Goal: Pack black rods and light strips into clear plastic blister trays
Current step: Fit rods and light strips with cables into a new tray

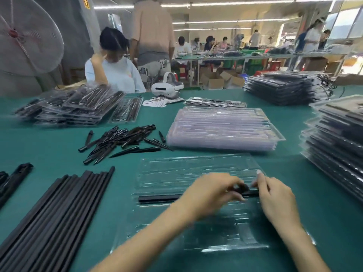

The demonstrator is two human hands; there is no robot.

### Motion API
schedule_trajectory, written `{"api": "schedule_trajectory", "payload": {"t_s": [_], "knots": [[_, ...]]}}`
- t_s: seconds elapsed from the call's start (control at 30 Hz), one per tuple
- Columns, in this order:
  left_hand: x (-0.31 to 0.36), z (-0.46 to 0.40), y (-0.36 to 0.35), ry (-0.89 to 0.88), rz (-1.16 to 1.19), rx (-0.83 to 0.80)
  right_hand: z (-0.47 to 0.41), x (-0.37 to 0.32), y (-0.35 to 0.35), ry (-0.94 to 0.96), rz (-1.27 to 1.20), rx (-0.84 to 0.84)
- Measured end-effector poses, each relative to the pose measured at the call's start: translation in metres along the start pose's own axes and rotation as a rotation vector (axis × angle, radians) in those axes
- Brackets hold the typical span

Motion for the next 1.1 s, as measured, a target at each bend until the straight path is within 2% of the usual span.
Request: {"api": "schedule_trajectory", "payload": {"t_s": [0.1, 0.2, 0.3, 0.4, 0.47, 0.67, 0.77, 0.83, 0.97, 1.1], "knots": [[0.014, 0.004, -0.033, 0.015, -0.081, -0.081, -0.002, 0.006, 0.004, -0.091, -0.198, 0.163], [0.015, 0.009, -0.049, 0.059, -0.098, -0.079, -0.003, 0.013, 0.009, -0.121, -0.207, 0.245], [0.01, 0.013, -0.049, 0.122, -0.096, -0.033, -0.002, 0.014, 0.01, -0.126, -0.218, 0.227], [0.007, 0.017, -0.05, 0.068, -0.38, -0.069, -0.001, 0.012, 0.009, -0.105, -0.207, 0.194], [0.004, 0.022, -0.054, 0.081, -0.471, -0.116, -0.001, 0.011, 0.01, -0.101, -0.198, 0.174], [0.005, 0.04, -0.065, 0.192, -0.334, -0.309, 0.003, 0.009, 0.007, -0.033, -0.081, 0.063], [0.004, 0.043, -0.063, 0.243, -0.244, -0.342, 0.008, 0.005, 0.005, 0.025, 0.042, 0.0], [0.001, 0.045, -0.056, 0.249, -0.223, -0.295, 0.01, 0.002, 0.005, 0.047, 0.069, -0.035], [-0.019, 0.053, -0.019, 0.321, -0.163, -0.068, 0.017, -0.006, 0.006, 0.104, 0.124, -0.073], [-0.067, 0.072, 0.058, 0.409, -0.299, 0.182, 0.037, -0.03, -0.004, 0.265, 0.098, -0.153]]}}
Point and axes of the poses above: each hand's wrist, its own z-axis away from the middle knuckle, its own y-axis out of the back of the hand, x = y × z, the point moved 4 cm from there along -z, towards the middle knuckle, and after that the axes turned 10 degrees about x, right-handed, at the moved point
